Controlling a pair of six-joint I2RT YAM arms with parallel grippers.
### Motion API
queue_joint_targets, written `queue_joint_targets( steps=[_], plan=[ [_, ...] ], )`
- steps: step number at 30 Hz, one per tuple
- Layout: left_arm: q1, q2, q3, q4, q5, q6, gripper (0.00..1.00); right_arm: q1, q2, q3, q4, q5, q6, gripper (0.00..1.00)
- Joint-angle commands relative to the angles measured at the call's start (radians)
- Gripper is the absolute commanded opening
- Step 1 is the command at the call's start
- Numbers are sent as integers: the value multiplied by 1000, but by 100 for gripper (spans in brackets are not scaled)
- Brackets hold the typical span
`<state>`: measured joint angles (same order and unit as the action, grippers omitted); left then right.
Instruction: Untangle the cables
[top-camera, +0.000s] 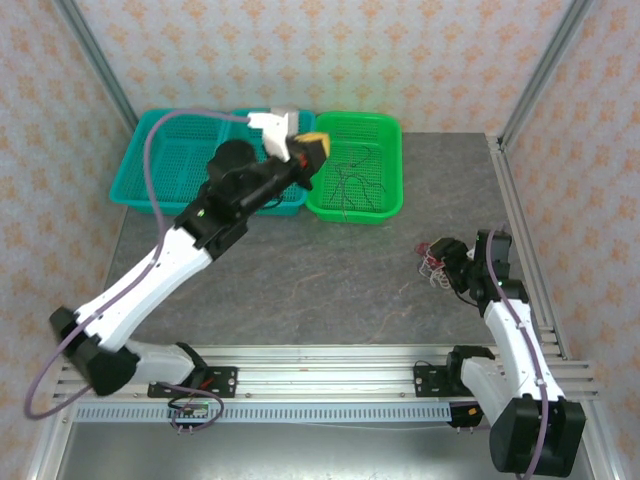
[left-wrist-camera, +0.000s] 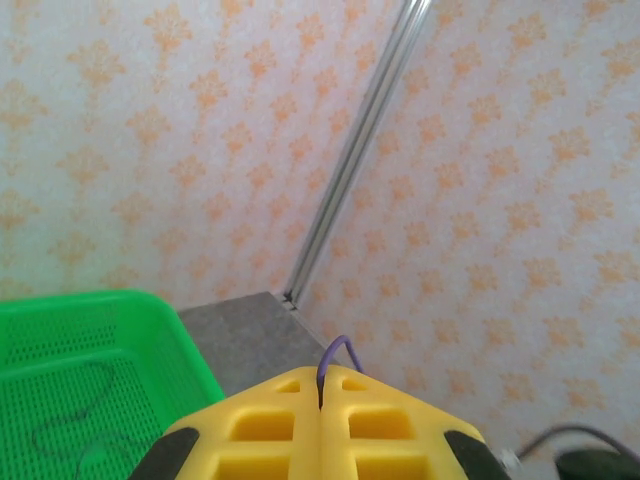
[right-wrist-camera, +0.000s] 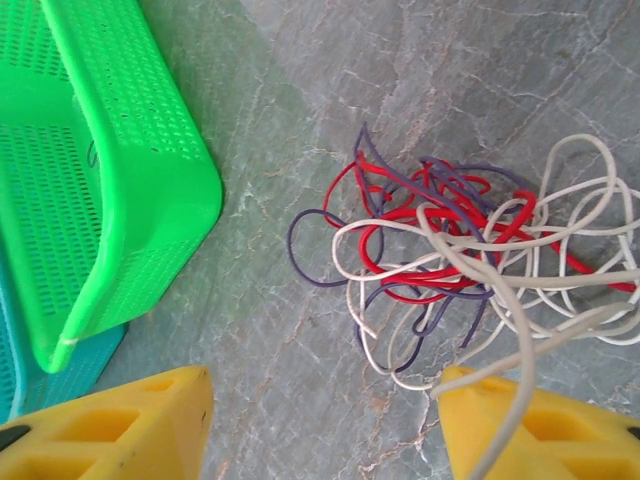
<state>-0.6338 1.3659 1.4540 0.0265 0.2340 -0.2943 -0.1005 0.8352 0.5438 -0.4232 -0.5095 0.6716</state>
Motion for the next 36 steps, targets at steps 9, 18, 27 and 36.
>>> queue_joint_targets(
  steps=[9,18,27,36],
  plan=[
    [89,467,571,-75,7,46,0,5,-42,12,34,-61,15,62],
    [118,721,630,-112,-31,-7,0,4,-35,-17,61,-72,25,62],
    [121,833,558,-165,-56,-57,46,5,-39,-3,8,-43,17,62],
    [117,456,263,-39,-9,-59,76,4,-28,92,-203,254,-38,62]
  ],
)
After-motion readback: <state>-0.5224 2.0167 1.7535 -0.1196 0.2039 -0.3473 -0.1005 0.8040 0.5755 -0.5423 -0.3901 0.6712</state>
